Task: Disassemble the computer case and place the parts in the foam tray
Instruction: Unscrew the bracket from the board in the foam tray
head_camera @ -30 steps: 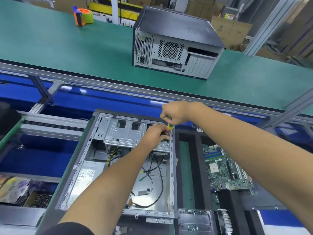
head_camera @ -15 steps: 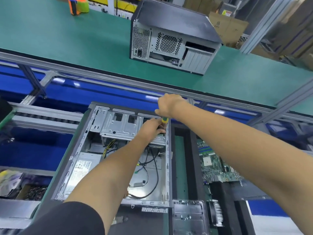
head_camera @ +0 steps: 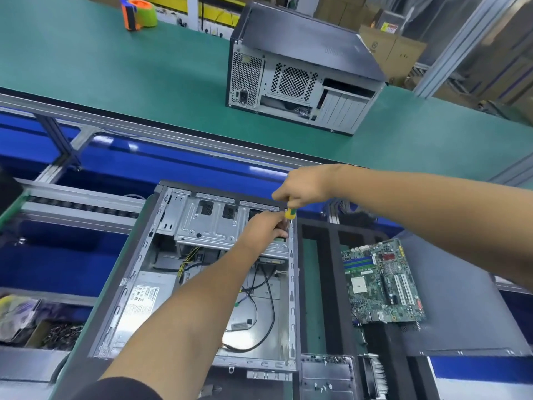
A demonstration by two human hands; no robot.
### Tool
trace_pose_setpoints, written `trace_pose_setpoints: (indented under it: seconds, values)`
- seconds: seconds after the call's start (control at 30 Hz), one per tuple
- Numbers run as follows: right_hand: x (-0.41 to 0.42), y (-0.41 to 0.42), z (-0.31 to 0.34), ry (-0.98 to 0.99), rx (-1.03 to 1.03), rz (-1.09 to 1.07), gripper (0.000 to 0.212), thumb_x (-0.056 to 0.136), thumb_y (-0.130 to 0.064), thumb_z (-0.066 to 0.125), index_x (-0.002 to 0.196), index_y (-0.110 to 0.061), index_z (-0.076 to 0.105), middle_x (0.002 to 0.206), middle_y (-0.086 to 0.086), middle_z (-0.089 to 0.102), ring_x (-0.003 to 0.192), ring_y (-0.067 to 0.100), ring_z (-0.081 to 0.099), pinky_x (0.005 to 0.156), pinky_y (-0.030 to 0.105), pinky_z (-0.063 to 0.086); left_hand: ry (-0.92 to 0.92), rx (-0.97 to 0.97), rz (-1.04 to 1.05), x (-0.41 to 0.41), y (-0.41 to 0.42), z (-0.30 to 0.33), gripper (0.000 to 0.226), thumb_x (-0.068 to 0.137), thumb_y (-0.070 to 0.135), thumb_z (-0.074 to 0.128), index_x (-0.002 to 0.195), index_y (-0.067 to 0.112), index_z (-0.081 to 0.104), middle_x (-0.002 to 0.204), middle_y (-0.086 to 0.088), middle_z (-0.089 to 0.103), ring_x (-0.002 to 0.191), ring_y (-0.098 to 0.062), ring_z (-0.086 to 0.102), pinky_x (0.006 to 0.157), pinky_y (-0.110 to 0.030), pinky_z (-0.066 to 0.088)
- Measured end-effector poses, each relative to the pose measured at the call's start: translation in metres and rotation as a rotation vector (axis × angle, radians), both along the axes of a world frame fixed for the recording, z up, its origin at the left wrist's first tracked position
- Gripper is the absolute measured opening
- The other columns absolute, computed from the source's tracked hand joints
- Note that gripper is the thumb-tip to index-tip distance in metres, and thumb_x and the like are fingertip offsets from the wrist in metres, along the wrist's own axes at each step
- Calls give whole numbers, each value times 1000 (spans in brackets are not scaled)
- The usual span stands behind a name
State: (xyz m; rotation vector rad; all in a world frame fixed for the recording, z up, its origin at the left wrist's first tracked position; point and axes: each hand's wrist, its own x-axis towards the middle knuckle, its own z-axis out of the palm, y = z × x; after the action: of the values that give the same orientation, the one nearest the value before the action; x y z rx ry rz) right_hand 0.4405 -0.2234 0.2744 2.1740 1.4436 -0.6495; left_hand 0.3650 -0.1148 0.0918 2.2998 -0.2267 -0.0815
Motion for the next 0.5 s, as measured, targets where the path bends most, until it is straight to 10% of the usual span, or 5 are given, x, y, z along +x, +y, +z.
trace_pose_setpoints:
  seconds: [0.2, 0.33, 0.5]
  values:
    - [8, -2, 1, -19, -215, 468, 26, 101, -25, 53, 127, -23, 53, 105, 1, 52, 81, 26, 50, 67, 40, 40, 26, -2, -8, 4, -1, -2, 8, 89, 11, 77, 94, 12, 71, 91, 3, 74, 83, -12, 64, 81, -26, 47]
    - [5, -17, -7, -61, -30, 699, 23, 86, -8, 64, 107, -17, 64, 100, 4, 54, 88, 27, 52, 77, 45, 48, 1, -35, -22, 3, 1, -4, 20, 84, 12, 81, 82, 23, 64, 74, 17, 63, 69, 7, 56, 68, -11, 38]
    - [7, -30, -10, -21, 129, 591, 32, 70, -5, 65, 96, -21, 59, 87, 2, 53, 79, 25, 51, 68, 41, 45, -40, -57, -20, 3, 1, -10, 21, 83, 13, 81, 90, 21, 63, 86, 10, 69, 84, -9, 64, 81, -26, 50]
